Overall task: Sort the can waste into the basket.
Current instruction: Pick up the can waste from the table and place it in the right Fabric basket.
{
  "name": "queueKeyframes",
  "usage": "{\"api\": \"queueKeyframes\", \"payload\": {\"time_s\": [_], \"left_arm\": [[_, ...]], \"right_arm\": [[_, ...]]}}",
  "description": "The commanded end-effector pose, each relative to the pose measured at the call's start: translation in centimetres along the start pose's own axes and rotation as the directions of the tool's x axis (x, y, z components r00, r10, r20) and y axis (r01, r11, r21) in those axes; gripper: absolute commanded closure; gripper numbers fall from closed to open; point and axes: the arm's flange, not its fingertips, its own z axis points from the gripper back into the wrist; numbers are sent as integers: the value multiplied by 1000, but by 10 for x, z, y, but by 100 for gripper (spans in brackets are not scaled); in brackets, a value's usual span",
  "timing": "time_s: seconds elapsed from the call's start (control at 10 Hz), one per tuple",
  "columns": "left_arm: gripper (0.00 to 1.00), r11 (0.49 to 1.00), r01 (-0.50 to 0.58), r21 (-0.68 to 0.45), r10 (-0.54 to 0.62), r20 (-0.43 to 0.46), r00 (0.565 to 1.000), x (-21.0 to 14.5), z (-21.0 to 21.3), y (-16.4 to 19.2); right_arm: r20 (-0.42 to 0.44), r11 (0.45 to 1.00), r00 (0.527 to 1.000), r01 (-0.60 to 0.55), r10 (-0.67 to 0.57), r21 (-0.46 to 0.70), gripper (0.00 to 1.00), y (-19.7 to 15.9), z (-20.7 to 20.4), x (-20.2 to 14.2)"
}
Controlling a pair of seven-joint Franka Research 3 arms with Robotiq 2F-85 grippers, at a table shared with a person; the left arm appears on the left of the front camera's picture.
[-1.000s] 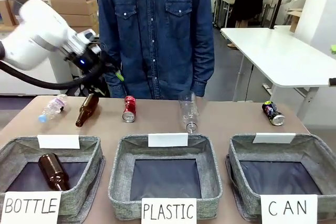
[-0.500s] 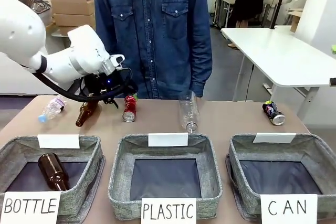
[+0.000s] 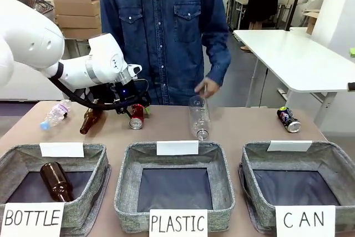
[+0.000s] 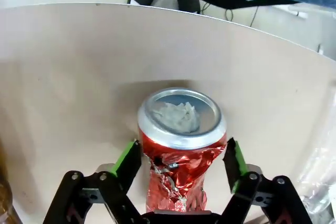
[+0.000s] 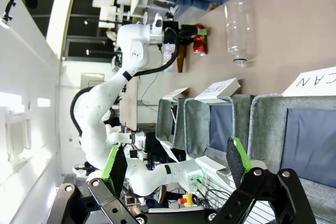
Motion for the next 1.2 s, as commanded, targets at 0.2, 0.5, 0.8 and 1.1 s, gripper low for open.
{"api": "queueKeyframes", "payload": {"time_s": [0.2, 0.5, 0.8, 1.1], "left_arm": [[100, 999, -13, 48, 13, -1, 1000, -3, 3, -4], [100, 1000, -19, 15, 19, -4, 1000, -9, 15, 0], [85, 997, 62, -54, -67, -87, 994, -32, 57, 13], [85, 872, 430, -233, -469, -150, 870, -115, 165, 55]], "right_arm": [[7, 999, 1000, -24, 24, 24, 0, 0, -1, 1], [7, 999, 1000, -24, 24, 24, 0, 0, -1, 1], [7, 999, 1000, -24, 24, 24, 0, 0, -1, 1], [7, 999, 1000, -24, 24, 24, 0, 0, -1, 1]]}}
